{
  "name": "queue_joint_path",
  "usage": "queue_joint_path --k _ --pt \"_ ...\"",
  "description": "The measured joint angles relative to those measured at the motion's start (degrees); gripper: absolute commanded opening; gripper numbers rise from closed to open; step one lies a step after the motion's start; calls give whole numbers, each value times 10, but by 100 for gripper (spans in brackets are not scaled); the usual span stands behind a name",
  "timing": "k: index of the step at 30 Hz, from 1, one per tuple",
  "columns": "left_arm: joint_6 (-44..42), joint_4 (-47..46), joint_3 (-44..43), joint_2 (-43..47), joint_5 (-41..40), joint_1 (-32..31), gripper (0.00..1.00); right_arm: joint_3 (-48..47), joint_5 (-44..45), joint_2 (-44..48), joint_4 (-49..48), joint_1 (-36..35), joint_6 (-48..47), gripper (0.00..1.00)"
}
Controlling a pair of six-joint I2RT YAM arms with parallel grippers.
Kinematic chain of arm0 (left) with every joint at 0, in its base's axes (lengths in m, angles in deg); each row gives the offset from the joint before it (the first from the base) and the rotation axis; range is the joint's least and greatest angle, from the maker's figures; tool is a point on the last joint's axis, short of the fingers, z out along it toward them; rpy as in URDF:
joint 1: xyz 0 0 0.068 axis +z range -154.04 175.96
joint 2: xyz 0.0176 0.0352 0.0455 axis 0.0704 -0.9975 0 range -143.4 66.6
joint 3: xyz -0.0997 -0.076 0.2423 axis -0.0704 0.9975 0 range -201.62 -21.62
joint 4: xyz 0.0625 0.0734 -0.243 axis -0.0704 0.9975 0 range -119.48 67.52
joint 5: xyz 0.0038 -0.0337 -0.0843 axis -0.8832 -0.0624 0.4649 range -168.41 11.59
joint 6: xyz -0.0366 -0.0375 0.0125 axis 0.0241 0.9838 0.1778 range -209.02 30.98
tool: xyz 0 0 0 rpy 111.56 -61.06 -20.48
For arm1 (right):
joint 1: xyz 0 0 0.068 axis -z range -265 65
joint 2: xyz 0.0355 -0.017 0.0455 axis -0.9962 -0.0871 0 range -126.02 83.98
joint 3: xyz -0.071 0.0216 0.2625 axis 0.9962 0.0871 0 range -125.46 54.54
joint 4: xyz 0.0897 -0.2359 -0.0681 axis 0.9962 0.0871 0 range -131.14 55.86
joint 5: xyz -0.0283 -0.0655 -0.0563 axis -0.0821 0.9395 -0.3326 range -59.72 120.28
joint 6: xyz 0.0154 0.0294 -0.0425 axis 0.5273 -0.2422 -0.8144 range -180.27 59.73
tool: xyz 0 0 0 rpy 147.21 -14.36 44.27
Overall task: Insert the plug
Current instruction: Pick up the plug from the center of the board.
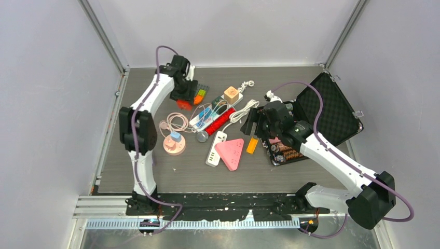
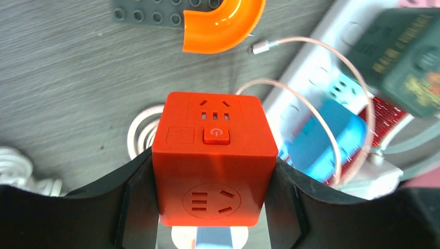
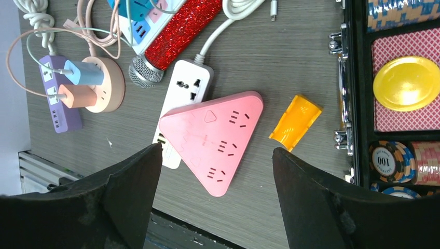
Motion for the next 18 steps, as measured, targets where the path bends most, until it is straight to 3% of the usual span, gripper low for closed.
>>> queue_joint_path --k 5,10,18 --pt "0 -61 98 159 11 0 0 -21 -10 -9 -1 0 -18 83" --pt "-16 -167 259 344 47 -8 0 -60 -35 -16 -1 0 -24 84" --pt "-98 -343 478 592 130 -72 0 -150 -79 -35 -5 -9 -54 86"
